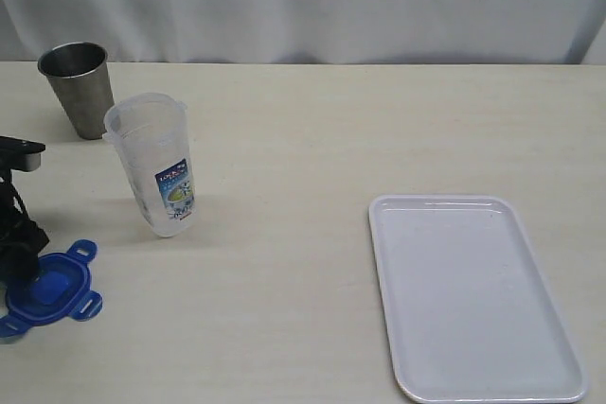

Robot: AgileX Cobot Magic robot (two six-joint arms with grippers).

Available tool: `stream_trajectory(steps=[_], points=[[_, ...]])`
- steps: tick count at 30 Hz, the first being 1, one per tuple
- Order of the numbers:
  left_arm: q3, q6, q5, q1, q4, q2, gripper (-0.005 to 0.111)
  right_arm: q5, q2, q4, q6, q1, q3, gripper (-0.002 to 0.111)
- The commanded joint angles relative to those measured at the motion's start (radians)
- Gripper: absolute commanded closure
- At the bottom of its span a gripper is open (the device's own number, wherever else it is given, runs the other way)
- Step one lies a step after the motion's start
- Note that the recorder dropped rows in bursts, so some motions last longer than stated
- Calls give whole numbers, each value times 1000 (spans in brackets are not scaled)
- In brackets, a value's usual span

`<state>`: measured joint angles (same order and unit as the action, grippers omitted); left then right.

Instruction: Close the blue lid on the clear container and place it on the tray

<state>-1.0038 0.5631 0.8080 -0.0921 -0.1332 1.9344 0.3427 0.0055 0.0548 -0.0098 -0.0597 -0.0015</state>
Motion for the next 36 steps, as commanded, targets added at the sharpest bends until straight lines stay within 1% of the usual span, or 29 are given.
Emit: stream_trajectory(steps=[1,4,5,11,14,16,21,24,25,28,31,36], points=[[2,17,20,-1,-14,30,50,-1,-5,0,-3,-1,2,104],[2,19,19,-1,-14,33,51,-1,-5,0,-3,-1,2,104],[2,19,19,-1,-16,33,54,-1,-5,0,-3,-1,2,104],[2,19,19,-1,-17,33,84,-1,-5,0,-3,-1,2,104],[2,19,26,-1,-17,33,93,-1,-5,0,-3,-1,2,104],[2,19,26,-1,-17,33,95,-1,-5,0,-3,-1,2,104],[2,-23,24,-1,-17,33,94,-1,-5,0,-3,-1,2,104],[0,-23,27,-1,-15,33,80,-1,-5,0,-3,-1,2,104],[0,-23,27,-1,-15,33,74,-1,-5,0,-3,-1,2,104],[0,-23,31,-1,-16,29,63,-1,-5,0,-3,-1,2,104],[-23,-21,35,-1,-9,12,59,-1,-5,0,-3,-1,2,104],[-52,-21,56,-1,-7,-32,58,-1,-5,0,-3,-1,2,104]])
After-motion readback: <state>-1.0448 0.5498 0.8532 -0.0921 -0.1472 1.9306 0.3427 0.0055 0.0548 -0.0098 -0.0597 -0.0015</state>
